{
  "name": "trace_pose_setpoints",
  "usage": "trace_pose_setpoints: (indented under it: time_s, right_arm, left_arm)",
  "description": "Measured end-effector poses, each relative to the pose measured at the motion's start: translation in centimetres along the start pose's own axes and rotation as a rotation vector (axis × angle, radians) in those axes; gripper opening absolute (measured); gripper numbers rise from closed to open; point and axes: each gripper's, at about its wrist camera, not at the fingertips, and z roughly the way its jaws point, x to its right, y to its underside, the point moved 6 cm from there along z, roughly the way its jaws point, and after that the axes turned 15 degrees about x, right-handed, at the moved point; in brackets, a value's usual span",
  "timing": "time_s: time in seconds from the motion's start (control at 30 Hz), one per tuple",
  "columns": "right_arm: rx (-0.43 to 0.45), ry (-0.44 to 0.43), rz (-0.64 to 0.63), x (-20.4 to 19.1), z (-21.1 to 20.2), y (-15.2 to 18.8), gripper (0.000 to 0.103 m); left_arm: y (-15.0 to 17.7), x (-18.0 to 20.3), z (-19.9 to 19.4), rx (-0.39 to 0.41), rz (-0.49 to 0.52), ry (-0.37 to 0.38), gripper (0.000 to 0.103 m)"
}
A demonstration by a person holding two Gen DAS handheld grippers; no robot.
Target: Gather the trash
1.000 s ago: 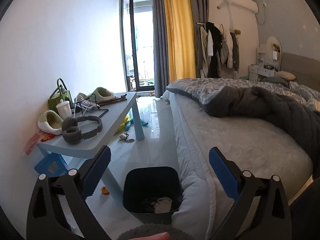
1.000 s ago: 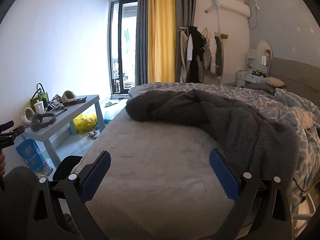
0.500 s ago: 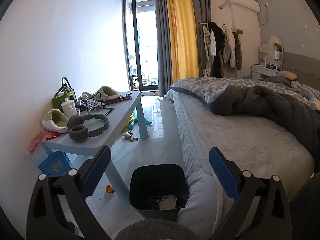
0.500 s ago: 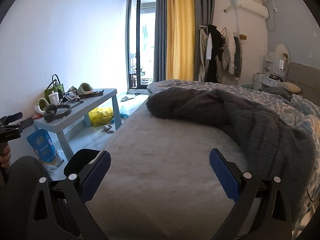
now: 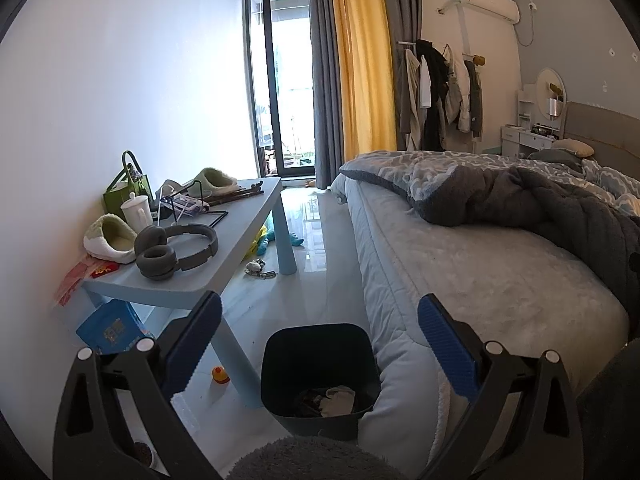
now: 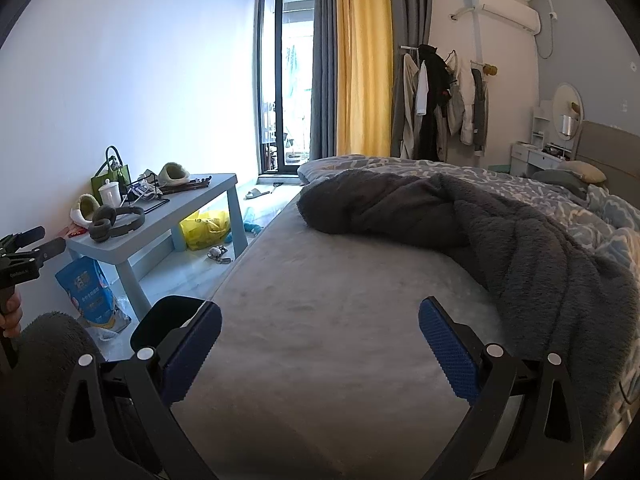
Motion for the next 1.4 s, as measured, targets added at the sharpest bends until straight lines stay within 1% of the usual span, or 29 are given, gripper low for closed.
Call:
trace_pose_setpoints:
  time_s: [1.4]
  right_arm:
    - [-0.002,0.001,0.003,-0.01,0.23,0.36,0.1]
  left_arm:
    - [0.03,-0.1,0.05,-0.002,-0.001,0.0,0.1]
